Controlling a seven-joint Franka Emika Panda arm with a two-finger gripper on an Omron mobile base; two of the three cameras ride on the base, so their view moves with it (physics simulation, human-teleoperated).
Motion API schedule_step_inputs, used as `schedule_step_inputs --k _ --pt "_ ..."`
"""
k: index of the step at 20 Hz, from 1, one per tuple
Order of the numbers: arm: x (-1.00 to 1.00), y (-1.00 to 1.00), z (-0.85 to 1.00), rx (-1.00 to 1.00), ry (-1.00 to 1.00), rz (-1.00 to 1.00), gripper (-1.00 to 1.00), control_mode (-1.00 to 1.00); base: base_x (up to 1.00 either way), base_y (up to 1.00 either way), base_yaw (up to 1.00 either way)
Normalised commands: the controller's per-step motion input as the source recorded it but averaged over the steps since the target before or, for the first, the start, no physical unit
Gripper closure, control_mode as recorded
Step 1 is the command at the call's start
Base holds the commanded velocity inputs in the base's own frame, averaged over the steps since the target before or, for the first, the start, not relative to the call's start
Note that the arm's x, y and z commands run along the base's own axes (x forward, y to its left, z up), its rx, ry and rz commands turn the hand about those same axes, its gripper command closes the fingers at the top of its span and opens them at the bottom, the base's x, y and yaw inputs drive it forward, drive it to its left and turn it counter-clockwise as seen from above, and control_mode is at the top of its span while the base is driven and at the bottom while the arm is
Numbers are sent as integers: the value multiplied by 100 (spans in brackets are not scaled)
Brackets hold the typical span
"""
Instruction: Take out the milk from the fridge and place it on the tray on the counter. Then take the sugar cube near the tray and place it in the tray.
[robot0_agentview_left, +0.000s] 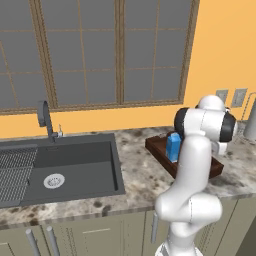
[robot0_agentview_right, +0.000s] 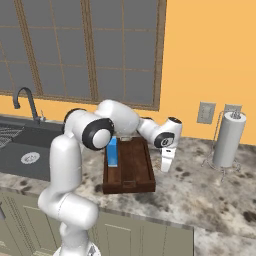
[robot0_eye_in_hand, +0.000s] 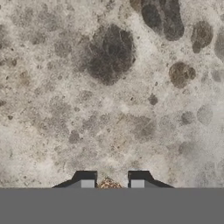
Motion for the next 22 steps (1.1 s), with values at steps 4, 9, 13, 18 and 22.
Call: schedule_step_inputs --k 4,9,13,18,22 --pt "-23 -13 46 1 0 -7 100 -100 0 0 0" --pt "-14 -22 53 3 0 -7 100 -100 0 0 0" --pt "-70 28 27 0 -1 -1 100 -100 0 0 0" --pt "-74 80 15 -2 -5 -1 100 -100 0 0 0" --pt "-25 66 19 -8 -3 -5 100 -100 0 0 0"
